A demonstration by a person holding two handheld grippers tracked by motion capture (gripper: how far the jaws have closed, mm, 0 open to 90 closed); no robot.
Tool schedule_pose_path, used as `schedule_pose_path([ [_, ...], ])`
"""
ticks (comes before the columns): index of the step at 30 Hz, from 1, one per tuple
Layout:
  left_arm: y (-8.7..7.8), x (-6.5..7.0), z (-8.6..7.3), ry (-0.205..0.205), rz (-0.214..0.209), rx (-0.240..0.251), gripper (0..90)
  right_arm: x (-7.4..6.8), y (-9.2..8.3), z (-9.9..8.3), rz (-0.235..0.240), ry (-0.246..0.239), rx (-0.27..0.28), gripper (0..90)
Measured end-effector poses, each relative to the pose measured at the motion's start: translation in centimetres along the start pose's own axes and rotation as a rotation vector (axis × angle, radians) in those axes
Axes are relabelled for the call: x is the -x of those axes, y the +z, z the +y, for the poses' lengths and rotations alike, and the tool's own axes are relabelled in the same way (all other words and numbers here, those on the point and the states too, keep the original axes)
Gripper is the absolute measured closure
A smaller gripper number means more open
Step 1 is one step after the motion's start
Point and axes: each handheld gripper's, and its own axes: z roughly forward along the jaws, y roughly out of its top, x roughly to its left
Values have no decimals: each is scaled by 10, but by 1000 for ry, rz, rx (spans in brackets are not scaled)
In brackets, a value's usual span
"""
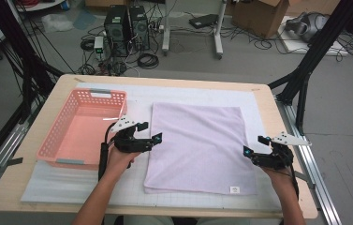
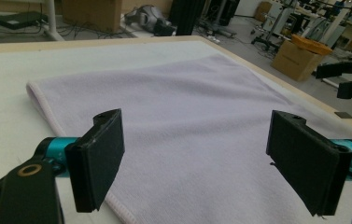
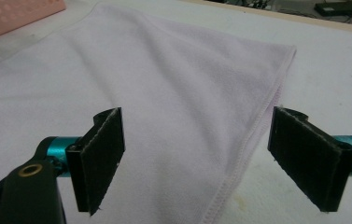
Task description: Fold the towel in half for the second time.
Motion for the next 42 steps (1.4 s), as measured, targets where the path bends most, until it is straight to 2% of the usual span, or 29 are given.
schedule_pose_path([
  [3, 8, -2, 8, 0, 26, -50, 197, 4, 2, 2, -3, 7, -3, 187],
  [5, 13, -3, 11, -12, 43, -54, 180, 7, 4, 5, 0, 8, 2, 189],
  [8, 23, -5, 15, -40, 78, -90, 170, 13, 9, 10, -1, 23, 1, 188],
  [10, 27, -7, 16, -35, 94, -111, 171, 17, 13, 14, -7, 40, -2, 184],
  [13, 32, -14, 19, -31, 80, -110, 171, 21, 21, 17, -2, 62, -13, 183],
  [16, 37, -23, 23, -48, 110, -121, 172, 24, 29, 20, -1, 58, -37, 182],
  [19, 45, -31, 25, -71, 152, -127, 173, 30, 34, 25, -29, 61, -51, 180],
  [22, 57, -39, 27, -62, 173, -161, 174, 38, 40, 33, -54, 70, -55, 178],
  [24, 64, -44, 29, -73, 198, -175, 185, 46, 45, 38, -66, 75, -74, 178],
  [25, 67, -47, 30, -81, 191, -185, 199, 49, 47, 40, -75, 76, -83, 178],
  [28, 74, -53, 29, -70, 184, -211, 204, 56, 54, 45, -91, 87, -73, 178],
  [30, 79, -59, 29, -77, 209, -229, 204, 59, 62, 44, -92, 87, -95, 178],
  [32, 80, -66, 29, -101, 224, -203, 219, 64, 71, 43, -98, 86, -129, 178],
  [33, 82, -70, 28, -112, 237, -215, 207, 67, 76, 44, -102, 97, -144, 178],
  [35, 87, -75, 26, -103, 247, -246, 210, 71, 84, 44, -95, 109, -145, 178],
  [38, 95, -82, 27, -109, 266, -263, 210, 74, 99, 45, -100, 95, -205, 178],
  [41, 102, -88, 29, -111, 286, -278, 212, 79, 107, 45, -95, 125, -211, 178],
  [42, 105, -89, 30, -98, 290, -292, 212, 81, 109, 46, -93, 126, -213, 178],
])
